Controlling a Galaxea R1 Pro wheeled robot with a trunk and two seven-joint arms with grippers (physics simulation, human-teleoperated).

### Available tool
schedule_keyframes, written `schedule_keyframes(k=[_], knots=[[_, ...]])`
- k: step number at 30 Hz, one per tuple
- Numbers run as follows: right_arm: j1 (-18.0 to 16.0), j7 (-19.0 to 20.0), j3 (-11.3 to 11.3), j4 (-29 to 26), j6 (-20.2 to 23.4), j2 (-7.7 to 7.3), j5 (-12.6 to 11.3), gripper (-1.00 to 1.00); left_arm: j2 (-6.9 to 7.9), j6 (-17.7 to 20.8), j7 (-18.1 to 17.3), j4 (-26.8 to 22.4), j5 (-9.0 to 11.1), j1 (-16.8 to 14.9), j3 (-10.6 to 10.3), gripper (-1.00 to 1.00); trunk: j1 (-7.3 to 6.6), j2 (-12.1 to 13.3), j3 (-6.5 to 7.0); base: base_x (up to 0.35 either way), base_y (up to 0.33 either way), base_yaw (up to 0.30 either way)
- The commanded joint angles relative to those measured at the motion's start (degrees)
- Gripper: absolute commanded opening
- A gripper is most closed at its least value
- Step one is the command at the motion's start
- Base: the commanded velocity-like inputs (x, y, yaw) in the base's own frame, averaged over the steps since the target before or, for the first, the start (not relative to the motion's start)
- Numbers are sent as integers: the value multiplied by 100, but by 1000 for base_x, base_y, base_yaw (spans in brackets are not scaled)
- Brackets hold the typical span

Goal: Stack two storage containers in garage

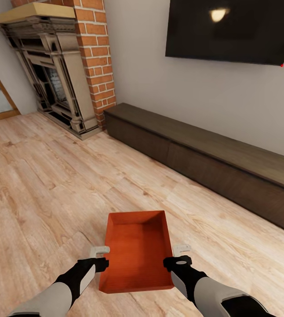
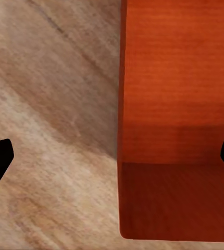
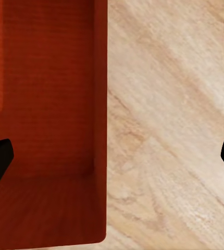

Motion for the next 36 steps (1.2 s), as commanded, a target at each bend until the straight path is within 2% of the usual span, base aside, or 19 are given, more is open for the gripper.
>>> schedule_keyframes(k=[1,36], knots=[[-3,-26,41,-1,17,1,13,100,-3,32,19,-12,28,0,13,100,22,-43,-22,0,0,0],[1,-26,94,-7,25,1,56,100,7,-9,19,-12,34,0,22,100,790,-1447,-651,0,0,0]])
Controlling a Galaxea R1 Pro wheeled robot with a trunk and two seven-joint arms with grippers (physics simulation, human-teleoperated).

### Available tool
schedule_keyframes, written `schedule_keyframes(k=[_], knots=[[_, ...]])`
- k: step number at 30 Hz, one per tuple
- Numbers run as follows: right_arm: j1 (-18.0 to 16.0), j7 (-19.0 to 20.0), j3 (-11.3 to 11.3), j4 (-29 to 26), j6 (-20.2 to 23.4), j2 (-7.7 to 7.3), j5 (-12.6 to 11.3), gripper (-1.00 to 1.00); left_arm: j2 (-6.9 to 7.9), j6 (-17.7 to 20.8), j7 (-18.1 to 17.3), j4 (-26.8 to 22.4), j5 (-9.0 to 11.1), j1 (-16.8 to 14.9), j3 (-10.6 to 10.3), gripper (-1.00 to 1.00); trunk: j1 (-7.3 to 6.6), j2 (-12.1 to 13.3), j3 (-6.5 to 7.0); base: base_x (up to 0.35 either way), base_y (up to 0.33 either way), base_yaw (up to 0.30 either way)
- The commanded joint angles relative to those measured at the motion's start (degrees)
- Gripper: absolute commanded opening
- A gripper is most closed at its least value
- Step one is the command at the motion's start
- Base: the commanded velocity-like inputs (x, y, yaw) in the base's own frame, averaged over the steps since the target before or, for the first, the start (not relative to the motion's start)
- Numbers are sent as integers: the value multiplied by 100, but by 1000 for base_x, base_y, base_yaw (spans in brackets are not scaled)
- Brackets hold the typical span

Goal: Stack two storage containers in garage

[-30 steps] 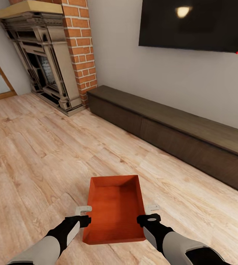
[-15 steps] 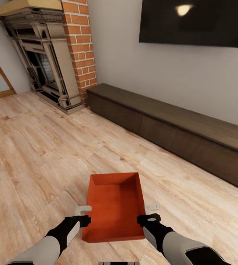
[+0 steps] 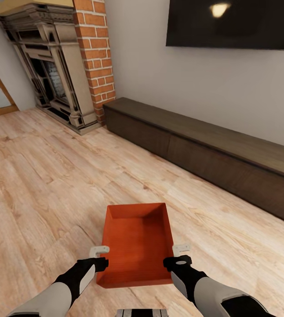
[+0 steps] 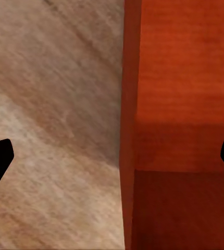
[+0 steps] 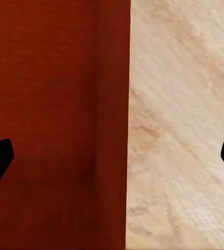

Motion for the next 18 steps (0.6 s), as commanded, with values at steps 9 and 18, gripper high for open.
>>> schedule_keyframes(k=[9,18], knots=[[-4,-26,38,-1,21,1,39,100,5,29,19,-13,32,0,14,100,197,-364,-166,0,0,0],[-3,-20,38,-1,69,1,53,100,6,29,23,-21,28,0,20,100,219,-404,-184,0,0,0]])
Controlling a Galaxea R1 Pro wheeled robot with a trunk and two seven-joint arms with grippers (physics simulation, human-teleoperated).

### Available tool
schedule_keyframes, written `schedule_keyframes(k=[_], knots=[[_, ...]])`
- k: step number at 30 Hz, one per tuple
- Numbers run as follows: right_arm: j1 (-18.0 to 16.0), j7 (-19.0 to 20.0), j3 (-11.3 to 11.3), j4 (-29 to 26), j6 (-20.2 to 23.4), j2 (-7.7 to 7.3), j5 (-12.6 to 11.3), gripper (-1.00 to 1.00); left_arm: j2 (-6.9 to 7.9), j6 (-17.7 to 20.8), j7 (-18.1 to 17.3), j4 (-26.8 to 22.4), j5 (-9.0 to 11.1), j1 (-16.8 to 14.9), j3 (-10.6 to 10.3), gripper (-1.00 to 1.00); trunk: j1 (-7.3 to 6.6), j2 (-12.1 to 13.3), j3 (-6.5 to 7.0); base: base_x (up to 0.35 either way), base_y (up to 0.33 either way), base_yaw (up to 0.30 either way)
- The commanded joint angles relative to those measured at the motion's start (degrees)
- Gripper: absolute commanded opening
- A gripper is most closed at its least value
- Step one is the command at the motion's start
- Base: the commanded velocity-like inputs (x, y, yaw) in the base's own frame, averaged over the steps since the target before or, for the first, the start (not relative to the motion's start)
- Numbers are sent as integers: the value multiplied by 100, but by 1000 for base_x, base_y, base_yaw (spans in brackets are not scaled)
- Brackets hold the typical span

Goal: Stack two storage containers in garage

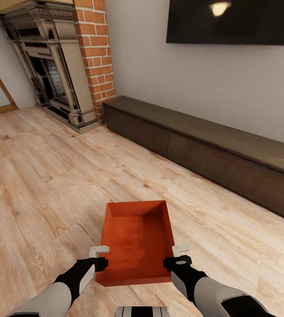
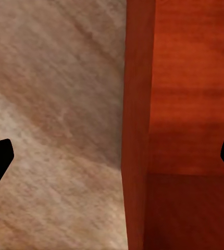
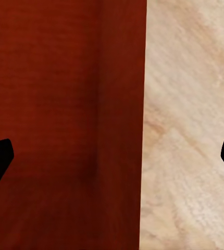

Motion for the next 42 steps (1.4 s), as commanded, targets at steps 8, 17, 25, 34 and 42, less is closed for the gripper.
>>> schedule_keyframes(k=[8,17,25,34,42], knots=[[-1,-23,37,-1,29,1,22,100,-3,32,22,-13,28,1,17,100,-1,-1,-4,0,0,0],[-1,-25,36,-1,25,1,22,100,-8,32,34,-13,24,1,-16,100,-1,-1,-4,0,0,0],[-3,-23,29,-1,26,1,22,100,-20,32,32,-13,20,1,-26,100,-1,-1,-4,0,0,0],[-4,-24,28,-1,27,1,22,100,-30,24,32,-10,-16,1,-29,100,-1,-1,-4,0,0,0],[-1,-25,28,-1,28,1,21,100,-38,24,33,-4,-28,2,-26,100,-1,-1,-4,0,0,0]])
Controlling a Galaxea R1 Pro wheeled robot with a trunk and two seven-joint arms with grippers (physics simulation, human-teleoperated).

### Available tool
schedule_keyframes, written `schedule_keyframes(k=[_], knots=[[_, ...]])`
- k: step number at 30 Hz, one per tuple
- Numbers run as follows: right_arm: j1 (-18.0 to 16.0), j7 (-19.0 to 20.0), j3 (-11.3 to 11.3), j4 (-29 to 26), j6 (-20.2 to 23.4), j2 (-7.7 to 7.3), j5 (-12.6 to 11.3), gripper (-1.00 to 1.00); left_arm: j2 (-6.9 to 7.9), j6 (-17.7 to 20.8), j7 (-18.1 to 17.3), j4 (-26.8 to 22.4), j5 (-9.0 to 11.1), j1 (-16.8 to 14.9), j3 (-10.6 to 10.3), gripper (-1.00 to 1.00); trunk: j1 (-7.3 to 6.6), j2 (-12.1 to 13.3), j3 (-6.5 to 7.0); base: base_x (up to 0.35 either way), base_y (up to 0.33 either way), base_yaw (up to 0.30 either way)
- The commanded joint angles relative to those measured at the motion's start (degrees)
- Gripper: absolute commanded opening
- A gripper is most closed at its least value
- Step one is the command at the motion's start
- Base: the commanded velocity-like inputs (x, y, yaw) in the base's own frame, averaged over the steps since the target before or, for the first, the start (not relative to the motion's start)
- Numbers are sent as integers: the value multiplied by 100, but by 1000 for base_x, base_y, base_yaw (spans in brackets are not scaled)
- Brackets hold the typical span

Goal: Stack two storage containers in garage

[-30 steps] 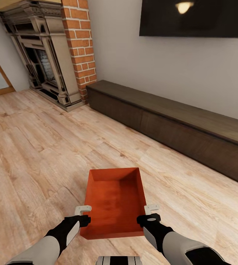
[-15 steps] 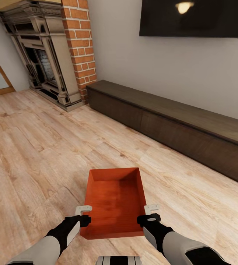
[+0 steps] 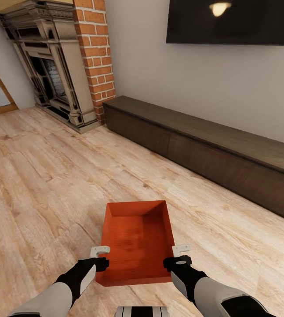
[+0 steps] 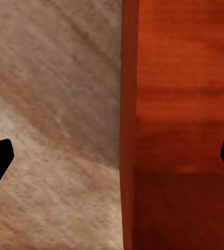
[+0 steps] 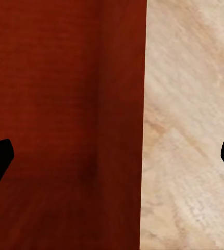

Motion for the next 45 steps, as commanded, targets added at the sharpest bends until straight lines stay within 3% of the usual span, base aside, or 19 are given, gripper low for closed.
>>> schedule_keyframes(k=[1,12,30,31,45], knots=[[-1,-27,38,-1,23,1,21,100,-3,32,19,-12,23,0,11,100,-1,-1,-4,0,0,0],[-1,-26,38,-1,22,1,22,100,2,48,18,-12,28,0,11,100,197,-362,-166,0,0,0],[1,-30,36,-9,19,1,25,100,5,76,9,-12,75,0,22,100,197,-362,-166,0,0,0],[1,-30,36,-15,21,1,17,-100,0,89,27,12,86,0,19,-100,197,-362,-166,0,0,0],[1,-31,29,-18,19,1,2,-100,3,98,-8,6,70,0,14,-100,197,-362,-166,0,0,0]])
